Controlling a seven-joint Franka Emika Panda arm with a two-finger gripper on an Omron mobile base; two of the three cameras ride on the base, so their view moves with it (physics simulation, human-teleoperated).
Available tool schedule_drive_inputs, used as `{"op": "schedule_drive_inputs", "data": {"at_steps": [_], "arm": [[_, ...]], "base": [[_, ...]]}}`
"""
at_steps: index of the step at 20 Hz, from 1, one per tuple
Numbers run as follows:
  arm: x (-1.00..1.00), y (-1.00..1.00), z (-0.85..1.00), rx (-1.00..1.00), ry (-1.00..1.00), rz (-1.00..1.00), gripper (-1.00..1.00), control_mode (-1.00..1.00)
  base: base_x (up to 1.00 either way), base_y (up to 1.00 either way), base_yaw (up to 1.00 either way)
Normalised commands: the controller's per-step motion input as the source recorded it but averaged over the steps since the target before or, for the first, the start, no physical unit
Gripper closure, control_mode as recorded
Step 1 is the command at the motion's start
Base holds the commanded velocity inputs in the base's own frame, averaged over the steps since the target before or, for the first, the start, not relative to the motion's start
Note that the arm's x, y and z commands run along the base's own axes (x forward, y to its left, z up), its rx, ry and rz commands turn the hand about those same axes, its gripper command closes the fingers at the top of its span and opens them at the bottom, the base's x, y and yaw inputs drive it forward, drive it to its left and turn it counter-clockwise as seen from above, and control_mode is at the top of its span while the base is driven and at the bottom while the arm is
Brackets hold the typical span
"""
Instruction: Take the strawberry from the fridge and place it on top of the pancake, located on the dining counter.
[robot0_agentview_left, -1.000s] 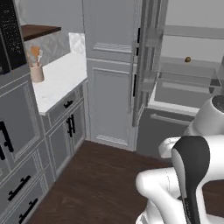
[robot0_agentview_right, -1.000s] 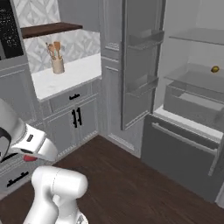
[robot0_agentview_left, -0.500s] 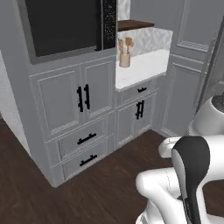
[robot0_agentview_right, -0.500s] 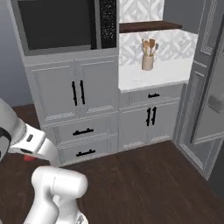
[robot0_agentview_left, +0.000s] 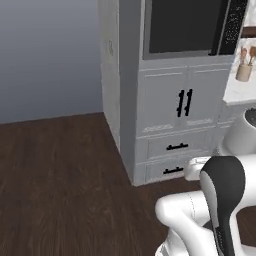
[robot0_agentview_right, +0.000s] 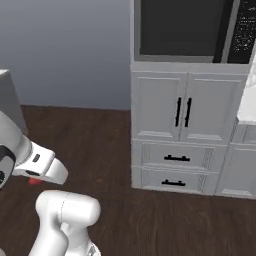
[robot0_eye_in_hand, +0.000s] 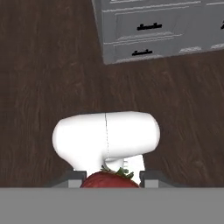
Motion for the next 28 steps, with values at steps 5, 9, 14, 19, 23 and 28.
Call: {"op": "schedule_drive_inputs", "data": {"at_steps": [5,9,14,19,23,28], "arm": [[0.0,0.0,0.0,0.0,0.0,0.0,1.0,1.0],[0.0,0.0,0.0,0.0,0.0,0.0,1.0,1.0],[0.0,0.0,0.0,0.0,0.0,0.0,1.0,1.0],[0.0,0.0,0.0,0.0,0.0,0.0,1.0,1.0],[0.0,0.0,0.0,0.0,0.0,0.0,1.0,1.0],[0.0,0.0,0.0,0.0,0.0,0.0,1.0,1.0]], "base": [[0.13,0.8,0.56],[0.69,0.82,0.12],[0.98,0.94,-0.1],[1.0,1.0,-0.27],[1.0,0.95,-0.28],[1.0,0.59,-0.12]]}}
